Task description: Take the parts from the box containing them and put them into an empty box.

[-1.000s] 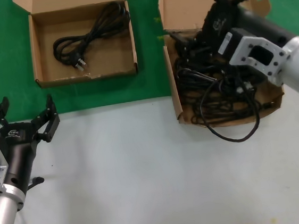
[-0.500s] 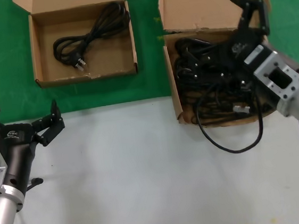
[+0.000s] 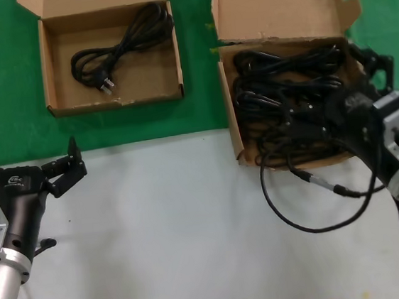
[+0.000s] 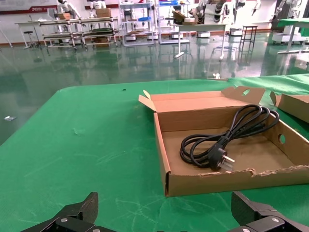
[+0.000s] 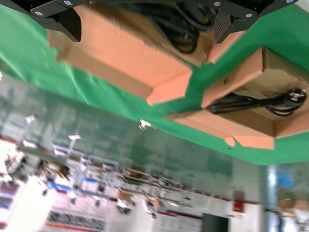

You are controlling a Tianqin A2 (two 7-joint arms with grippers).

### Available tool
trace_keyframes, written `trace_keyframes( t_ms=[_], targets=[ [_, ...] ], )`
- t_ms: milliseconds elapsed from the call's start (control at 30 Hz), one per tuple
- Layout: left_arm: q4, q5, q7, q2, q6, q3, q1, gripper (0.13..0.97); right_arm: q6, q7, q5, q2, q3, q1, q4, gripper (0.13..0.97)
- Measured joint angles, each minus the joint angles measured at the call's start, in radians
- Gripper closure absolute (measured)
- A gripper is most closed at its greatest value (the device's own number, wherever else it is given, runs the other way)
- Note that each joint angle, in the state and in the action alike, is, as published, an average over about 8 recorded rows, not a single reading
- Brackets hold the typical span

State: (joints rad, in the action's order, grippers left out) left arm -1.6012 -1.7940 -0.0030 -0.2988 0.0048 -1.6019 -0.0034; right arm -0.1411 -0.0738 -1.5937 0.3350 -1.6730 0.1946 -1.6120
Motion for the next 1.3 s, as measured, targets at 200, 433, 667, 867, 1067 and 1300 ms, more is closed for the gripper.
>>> trace_keyframes(
  t_ms=[200,433,667,867,1067,1300],
  targets=[
    [0.000,-0.002,0.001,0.000,-0.002,0.001,0.001,0.137,0.051,0.026,-0.074,-0.013,0.026,-0.070,0.004,0.129],
    [0.001,-0.004,0.002,-0.001,-0.004,0.001,0.002,0.132,0.104,0.055,-0.153,-0.026,0.054,-0.144,0.009,0.129],
    [0.001,-0.005,0.003,-0.001,-0.004,0.002,0.003,0.132,0.120,0.063,-0.175,-0.030,0.062,-0.165,0.010,0.129],
    [0.001,-0.005,0.003,-0.001,-0.004,0.002,0.003,0.132,0.120,0.063,-0.175,-0.030,0.062,-0.165,0.010,0.129],
    [0.001,-0.005,0.003,-0.001,-0.004,0.002,0.003,0.132,0.120,0.063,-0.175,-0.030,0.062,-0.165,0.010,0.129],
    [0.001,-0.005,0.003,-0.001,-0.004,0.002,0.003,0.132,0.120,0.063,-0.175,-0.030,0.062,-0.165,0.010,0.129]
  ],
)
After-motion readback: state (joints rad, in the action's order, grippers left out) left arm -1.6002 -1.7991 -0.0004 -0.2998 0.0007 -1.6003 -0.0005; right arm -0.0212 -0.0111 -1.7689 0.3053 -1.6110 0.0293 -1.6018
